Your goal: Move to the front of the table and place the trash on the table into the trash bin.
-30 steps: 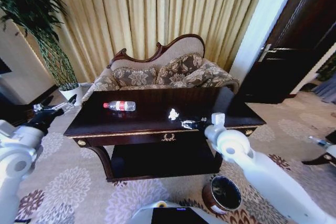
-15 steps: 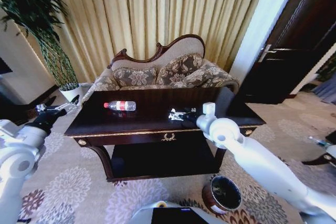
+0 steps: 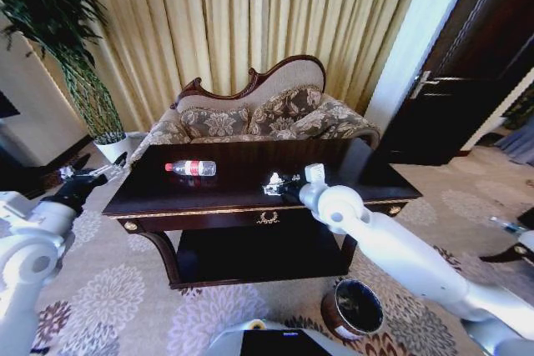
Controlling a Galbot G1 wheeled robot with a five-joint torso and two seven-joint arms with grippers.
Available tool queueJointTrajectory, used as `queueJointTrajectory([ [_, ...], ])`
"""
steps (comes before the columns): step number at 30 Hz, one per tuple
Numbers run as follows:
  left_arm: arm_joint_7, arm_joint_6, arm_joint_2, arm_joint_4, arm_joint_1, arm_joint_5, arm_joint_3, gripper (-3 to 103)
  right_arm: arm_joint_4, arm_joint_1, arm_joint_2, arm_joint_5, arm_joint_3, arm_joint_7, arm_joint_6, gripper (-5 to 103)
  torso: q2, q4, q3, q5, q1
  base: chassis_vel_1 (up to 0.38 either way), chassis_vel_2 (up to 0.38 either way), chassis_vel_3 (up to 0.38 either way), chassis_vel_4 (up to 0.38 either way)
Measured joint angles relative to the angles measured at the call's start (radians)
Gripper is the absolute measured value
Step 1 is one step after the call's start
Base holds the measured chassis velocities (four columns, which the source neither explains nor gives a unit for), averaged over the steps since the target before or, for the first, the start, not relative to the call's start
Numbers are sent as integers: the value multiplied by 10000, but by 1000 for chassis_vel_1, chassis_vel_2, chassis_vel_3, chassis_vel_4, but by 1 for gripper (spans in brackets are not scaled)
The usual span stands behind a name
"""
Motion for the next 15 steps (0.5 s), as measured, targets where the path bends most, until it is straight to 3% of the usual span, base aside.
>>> queueJointTrajectory([
  [15,-50,-39,-19,96,-42,-7,-20,100,-733,188,412,-268,-242,191,-40,100,0,0,0,0,0,0,0,0,0],
])
